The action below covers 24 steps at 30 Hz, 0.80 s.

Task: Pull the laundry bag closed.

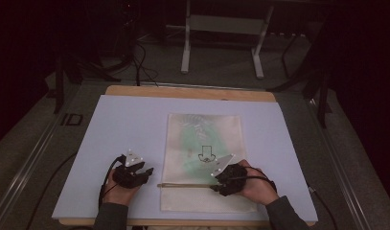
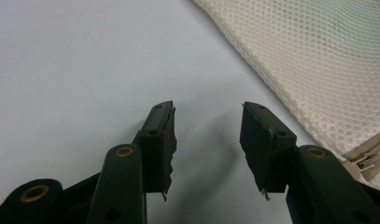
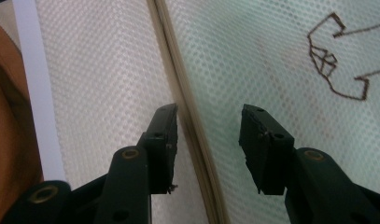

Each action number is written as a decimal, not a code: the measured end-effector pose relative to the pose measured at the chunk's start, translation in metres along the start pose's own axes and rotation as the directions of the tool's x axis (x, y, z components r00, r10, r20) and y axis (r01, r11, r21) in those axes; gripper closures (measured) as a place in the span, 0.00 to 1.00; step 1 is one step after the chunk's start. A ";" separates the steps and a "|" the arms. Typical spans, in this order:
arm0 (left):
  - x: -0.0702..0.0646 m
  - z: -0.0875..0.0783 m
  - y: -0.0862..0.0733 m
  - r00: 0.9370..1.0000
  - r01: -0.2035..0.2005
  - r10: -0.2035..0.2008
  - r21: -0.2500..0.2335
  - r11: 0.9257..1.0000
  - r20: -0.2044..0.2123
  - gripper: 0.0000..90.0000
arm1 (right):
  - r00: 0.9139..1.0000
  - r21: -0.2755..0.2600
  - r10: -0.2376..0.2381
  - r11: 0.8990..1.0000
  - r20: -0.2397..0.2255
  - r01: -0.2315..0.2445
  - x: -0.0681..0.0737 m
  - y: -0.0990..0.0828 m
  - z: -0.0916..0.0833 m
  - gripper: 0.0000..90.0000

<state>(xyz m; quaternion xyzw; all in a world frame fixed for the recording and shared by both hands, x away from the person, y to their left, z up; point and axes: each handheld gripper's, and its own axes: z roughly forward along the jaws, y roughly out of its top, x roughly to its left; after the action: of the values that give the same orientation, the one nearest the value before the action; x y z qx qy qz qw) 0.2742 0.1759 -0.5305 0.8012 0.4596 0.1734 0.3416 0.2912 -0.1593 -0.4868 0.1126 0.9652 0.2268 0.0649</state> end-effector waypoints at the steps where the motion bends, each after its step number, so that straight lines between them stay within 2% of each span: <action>1: 0.000 0.000 0.000 1.000 0.000 0.000 0.000 1.000 0.000 0.60 | 1.000 -0.001 -0.002 1.000 -0.001 0.002 0.000 0.001 0.001 0.63; 24: -0.001 0.001 0.000 1.000 -0.001 0.001 0.003 1.000 0.001 0.60 | 0.998 -0.012 -0.043 0.999 -0.049 0.042 0.007 0.031 0.022 0.63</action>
<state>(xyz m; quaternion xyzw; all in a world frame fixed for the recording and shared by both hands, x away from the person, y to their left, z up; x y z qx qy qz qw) 0.2744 0.1747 -0.5307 0.8021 0.4592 0.1726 0.3406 0.2943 -0.1214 -0.4932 0.0861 0.9674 0.2336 0.0464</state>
